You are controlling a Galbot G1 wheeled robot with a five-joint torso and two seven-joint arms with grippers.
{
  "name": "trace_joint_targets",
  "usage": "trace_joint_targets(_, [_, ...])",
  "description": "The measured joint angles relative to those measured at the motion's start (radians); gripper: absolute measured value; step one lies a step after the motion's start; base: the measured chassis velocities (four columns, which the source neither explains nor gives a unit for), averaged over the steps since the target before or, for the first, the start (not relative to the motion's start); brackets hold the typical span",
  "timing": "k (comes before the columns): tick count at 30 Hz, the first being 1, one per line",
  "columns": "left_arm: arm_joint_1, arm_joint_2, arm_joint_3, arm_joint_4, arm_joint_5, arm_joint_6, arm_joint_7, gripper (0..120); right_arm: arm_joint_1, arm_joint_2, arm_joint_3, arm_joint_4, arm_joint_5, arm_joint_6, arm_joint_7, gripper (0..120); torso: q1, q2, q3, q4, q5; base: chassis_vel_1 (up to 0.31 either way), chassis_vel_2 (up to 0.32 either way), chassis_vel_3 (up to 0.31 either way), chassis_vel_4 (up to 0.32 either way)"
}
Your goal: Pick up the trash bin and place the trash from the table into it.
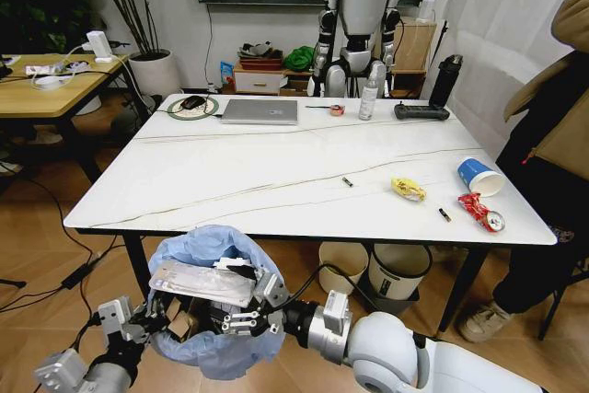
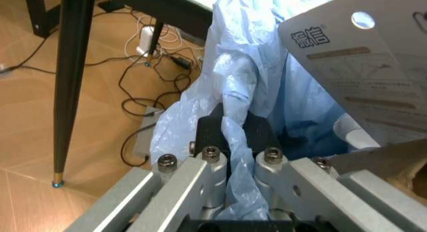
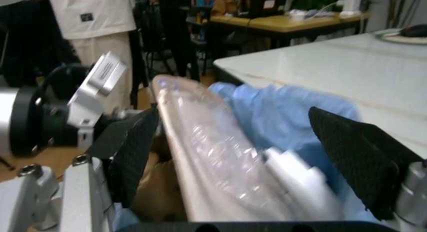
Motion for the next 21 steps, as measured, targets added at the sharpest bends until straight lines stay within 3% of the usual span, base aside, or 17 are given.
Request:
trace_joint_targets(4, [0.002,-0.007,0.016,0.004,0.011,-0.001,0.004,0,-0.059,-0.007,0.163,0.019,0.014,-0.017,0.024,99,0.0,0.0,0.0,-0.0001,0.0,0.0,0.0,0.0,0.0])
trace_joint_targets(12, [0.019,-0.003,0.028,0.007,0.036,-0.011,0.024,0,-0.132,0.034,0.443,-0.044,0.051,-0.129,0.155,100,0.0,0.0,0.0,-0.0002,-0.0001,0.0,0.0,0.0,0.0])
trace_joint_targets(14, [0.022,-0.002,0.028,0.006,0.036,-0.012,0.026,0,-0.129,0.04,0.464,-0.068,0.049,-0.141,0.167,100,0.0,0.0,0.0,-0.0003,-0.0001,0.0,0.0,0.0,0.0])
trace_joint_targets(16, [0.029,0.005,0.028,0.004,0.038,-0.014,0.029,0,-0.108,0.048,0.504,-0.13,0.043,-0.159,0.183,100,0.0,0.0,0.0,-0.0001,0.0002,0.0,0.0,0.0,0.0])
trace_joint_targets(17, [0.034,0.011,0.024,-0.001,0.037,-0.014,0.03,0,-0.072,0.051,0.533,-0.226,0.04,-0.157,0.188,100,0.0,0.0,0.0,-0.0001,0.0001,0.0,0.0,0.0,0.0])
trace_joint_targets(21, [0.034,0.008,0.024,-0.007,0.035,-0.014,0.03,0,-0.002,0.054,0.534,-0.379,0.032,-0.086,0.17,100,0.0,0.0,0.0,-0.0001,0.0001,0.0,0.0,0.0,0.0])
